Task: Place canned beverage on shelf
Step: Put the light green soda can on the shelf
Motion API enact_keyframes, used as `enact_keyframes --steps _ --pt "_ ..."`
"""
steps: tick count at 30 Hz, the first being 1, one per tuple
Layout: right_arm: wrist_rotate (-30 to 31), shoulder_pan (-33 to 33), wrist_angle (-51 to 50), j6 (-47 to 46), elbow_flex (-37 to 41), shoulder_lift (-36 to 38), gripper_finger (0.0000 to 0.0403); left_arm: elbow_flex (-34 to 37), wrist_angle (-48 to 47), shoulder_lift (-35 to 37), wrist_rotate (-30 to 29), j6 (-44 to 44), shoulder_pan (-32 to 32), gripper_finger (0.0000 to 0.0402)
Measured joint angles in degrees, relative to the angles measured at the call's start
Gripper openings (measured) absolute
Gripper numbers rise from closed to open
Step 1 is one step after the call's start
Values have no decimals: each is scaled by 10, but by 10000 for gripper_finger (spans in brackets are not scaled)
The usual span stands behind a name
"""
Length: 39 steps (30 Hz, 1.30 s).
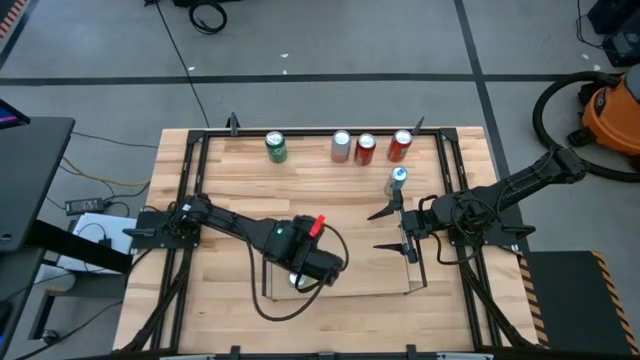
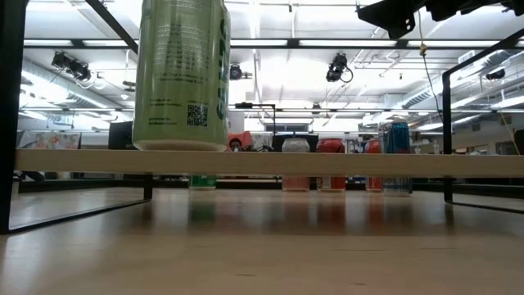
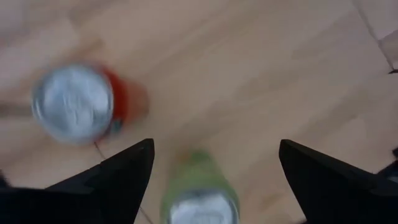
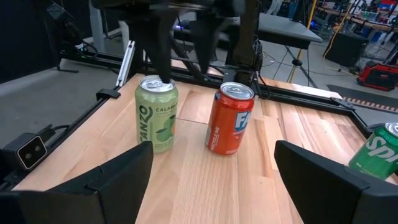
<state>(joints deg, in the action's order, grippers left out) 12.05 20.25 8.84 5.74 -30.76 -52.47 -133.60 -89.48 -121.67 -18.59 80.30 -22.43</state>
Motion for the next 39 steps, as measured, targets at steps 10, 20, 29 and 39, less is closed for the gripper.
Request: enact_keyframes --steps 10,20,29,39 --pt "0 0 -5 -11 0 0 347 0 201 -7 -9 -240 3 355" --pt "14 0 -32 -12 0 0 347 1 251 -57 83 -286 -32 355" --pt "-10 4 -19 -13 0 -20 347 0 220 -41 -31 -351 -90 350" --pt "80 33 31 -30 -31 -140 347 0 45 -22 -273 -487 -76 329"
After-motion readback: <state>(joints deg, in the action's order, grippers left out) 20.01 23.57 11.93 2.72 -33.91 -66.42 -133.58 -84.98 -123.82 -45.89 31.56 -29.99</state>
